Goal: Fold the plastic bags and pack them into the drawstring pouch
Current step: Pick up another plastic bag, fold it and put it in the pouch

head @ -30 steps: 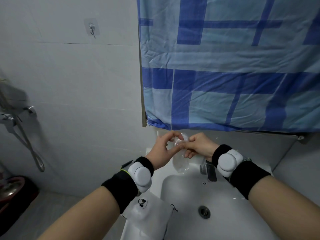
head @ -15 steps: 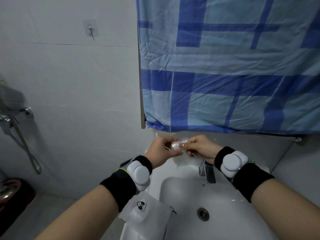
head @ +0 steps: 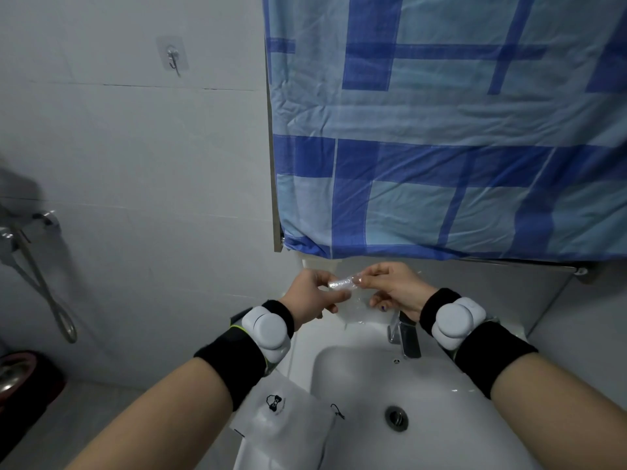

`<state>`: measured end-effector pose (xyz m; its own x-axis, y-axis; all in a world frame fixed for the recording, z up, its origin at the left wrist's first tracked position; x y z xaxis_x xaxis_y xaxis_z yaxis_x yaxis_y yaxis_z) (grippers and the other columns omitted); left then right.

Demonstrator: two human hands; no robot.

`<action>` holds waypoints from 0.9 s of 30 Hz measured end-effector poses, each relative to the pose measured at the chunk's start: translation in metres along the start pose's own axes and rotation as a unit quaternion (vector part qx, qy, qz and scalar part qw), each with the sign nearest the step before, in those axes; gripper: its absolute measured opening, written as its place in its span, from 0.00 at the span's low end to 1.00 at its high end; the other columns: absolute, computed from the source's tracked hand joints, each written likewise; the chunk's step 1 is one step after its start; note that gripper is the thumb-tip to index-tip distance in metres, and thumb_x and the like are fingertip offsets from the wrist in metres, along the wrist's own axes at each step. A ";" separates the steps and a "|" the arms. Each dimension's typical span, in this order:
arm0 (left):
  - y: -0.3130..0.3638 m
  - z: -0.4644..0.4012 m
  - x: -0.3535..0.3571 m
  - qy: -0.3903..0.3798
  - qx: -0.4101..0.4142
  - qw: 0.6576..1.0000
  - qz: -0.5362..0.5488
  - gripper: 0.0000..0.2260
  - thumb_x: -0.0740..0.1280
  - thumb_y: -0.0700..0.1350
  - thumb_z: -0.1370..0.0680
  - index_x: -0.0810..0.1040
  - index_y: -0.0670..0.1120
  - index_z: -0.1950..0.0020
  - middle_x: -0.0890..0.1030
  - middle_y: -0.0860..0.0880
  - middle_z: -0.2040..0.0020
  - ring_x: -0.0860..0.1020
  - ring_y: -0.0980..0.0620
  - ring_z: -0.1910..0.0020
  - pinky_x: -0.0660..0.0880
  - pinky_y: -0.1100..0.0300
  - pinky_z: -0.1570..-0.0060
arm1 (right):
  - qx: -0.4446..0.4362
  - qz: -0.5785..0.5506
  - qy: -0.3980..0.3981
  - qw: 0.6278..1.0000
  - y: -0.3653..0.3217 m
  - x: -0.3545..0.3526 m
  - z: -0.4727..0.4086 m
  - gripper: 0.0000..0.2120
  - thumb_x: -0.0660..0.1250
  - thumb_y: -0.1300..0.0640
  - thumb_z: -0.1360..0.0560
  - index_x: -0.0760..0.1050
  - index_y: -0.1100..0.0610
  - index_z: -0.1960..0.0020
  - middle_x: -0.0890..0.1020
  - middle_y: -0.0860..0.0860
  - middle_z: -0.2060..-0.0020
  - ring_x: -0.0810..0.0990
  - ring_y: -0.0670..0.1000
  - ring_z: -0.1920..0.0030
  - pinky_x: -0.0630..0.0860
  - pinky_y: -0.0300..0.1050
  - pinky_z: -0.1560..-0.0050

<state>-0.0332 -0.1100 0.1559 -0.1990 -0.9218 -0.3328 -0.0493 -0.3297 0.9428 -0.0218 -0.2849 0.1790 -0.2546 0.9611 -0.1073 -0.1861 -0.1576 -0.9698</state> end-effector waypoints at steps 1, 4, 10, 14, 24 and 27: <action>0.000 0.001 0.000 -0.016 -0.009 1.000 0.019 0.08 0.71 0.41 0.26 0.79 0.39 0.50 0.79 0.47 0.61 0.77 0.61 0.74 0.69 0.67 0.77 | 0.007 -0.001 -0.008 1.000 0.000 -0.002 0.000 0.14 0.73 0.59 0.30 0.76 0.61 0.47 0.81 0.55 0.59 0.76 0.47 0.76 0.70 0.35 0.80; 0.001 0.003 0.002 -0.049 -0.022 0.996 0.074 0.08 0.70 0.39 0.25 0.78 0.38 0.49 0.80 0.46 0.60 0.82 0.55 0.68 0.76 0.63 0.72 | 0.035 0.016 -0.074 0.997 0.004 -0.001 0.003 0.12 0.71 0.60 0.29 0.77 0.59 0.46 0.82 0.54 0.58 0.79 0.48 0.72 0.75 0.36 0.75; -0.004 0.003 0.007 -0.027 -0.042 0.995 0.089 0.13 0.72 0.39 0.28 0.72 0.44 0.48 0.79 0.44 0.58 0.82 0.50 0.66 0.78 0.58 0.66 | 0.063 -0.059 -0.067 0.994 0.018 0.004 -0.002 0.12 0.68 0.62 0.26 0.76 0.68 0.45 0.83 0.63 0.58 0.85 0.55 0.62 0.82 0.42 0.59; -0.011 0.001 0.007 -0.001 -0.042 0.995 0.094 0.13 0.74 0.41 0.29 0.74 0.42 0.49 0.80 0.45 0.60 0.82 0.51 0.62 0.78 0.58 0.62 | 0.040 -0.065 -0.045 0.996 0.025 0.005 -0.006 0.11 0.68 0.63 0.27 0.77 0.70 0.48 0.84 0.59 0.56 0.84 0.52 0.57 0.81 0.39 0.53; -0.039 0.000 0.022 0.032 -0.057 0.975 0.213 0.11 0.72 0.44 0.28 0.79 0.36 0.53 0.83 0.43 0.52 0.81 0.51 0.55 0.79 0.57 0.45 | 0.010 -0.084 0.009 0.996 0.049 0.012 -0.012 0.09 0.68 0.61 0.26 0.80 0.68 0.53 0.84 0.61 0.56 0.84 0.53 0.56 0.80 0.36 0.53; -0.046 0.000 0.024 0.045 -0.066 0.971 0.226 0.09 0.72 0.44 0.27 0.81 0.37 0.56 0.81 0.42 0.56 0.78 0.49 0.56 0.76 0.56 0.44 | 0.016 -0.092 0.004 0.996 0.053 0.014 -0.014 0.10 0.68 0.59 0.27 0.80 0.68 0.53 0.84 0.61 0.56 0.84 0.53 0.54 0.80 0.37 0.53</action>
<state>-0.0354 -0.1171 0.1041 -0.0846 -0.9906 0.1078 0.1506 0.0942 0.9841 -0.0219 -0.2764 0.1226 -0.2060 0.9761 0.0697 -0.2587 0.0144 -0.9659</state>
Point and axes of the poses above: each hand's wrist, its own z-axis away from the middle knuckle, its own x-axis out of the palm, y = z × x, the point moved 1 cm from there along -z, towards the middle knuckle
